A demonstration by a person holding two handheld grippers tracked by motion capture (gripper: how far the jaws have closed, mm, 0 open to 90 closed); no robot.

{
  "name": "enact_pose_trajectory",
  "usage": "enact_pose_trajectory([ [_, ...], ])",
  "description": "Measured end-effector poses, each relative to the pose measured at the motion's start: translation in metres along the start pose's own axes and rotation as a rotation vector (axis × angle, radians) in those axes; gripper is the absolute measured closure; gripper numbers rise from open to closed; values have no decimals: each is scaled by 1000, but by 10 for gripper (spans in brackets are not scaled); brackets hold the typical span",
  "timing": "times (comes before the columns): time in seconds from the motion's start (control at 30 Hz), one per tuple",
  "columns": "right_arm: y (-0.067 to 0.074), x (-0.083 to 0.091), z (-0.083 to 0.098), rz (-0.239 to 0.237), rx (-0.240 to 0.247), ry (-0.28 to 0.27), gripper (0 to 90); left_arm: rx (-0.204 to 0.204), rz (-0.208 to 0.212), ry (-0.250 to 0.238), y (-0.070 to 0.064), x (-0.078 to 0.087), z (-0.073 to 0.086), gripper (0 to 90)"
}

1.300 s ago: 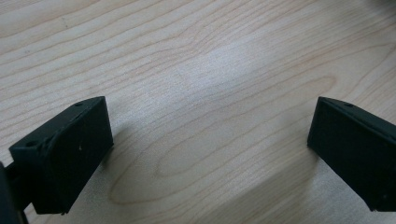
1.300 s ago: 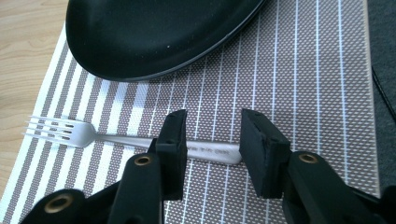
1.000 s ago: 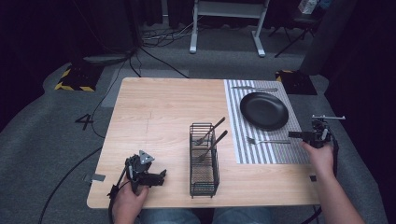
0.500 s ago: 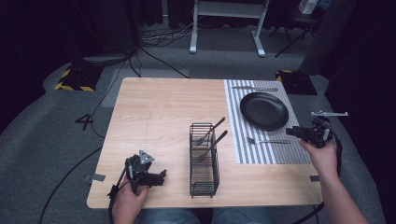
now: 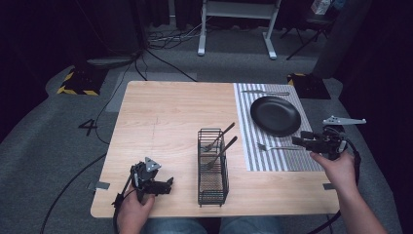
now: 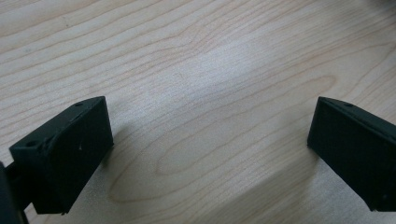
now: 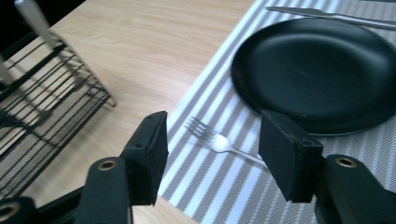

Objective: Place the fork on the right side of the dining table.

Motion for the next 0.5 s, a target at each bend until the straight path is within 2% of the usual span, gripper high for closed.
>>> enact_pose_trajectory([
  [0.07, 3, -1, 0, -9, 4, 5, 407, 1, 0, 0, 0, 0, 0, 2],
  [0.13, 17, -4, 0, -44, 29, 30, 387, 3, 0, -1, 0, 0, 0, 2],
  [0.17, 17, -4, 0, -44, 29, 30, 387, 3, 0, -1, 0, 0, 0, 2],
  [0.2, 25, -6, 0, -56, 51, 39, 383, 2, 0, 0, 0, 1, 1, 2],
  [0.23, 25, -6, 0, -56, 51, 39, 383, 2, 0, 0, 0, 1, 1, 2],
  [0.27, 32, -8, 0, -69, 68, 42, 376, 2, -1, 0, 0, 1, 1, 2],
  [0.5, 49, -16, 2, -120, 94, 57, 364, 1, -3, 0, 0, 1, 2, 2],
])
Point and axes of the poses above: each handheld gripper's, and its own axes: x roughly backward along the jaws, z roughly out of its underside, y roughly to its left, the point moved 8 cm from there along -x, roughly forward along the jaws, and after that the axes turned 13 degrees about -z, right-handed, at the moved point
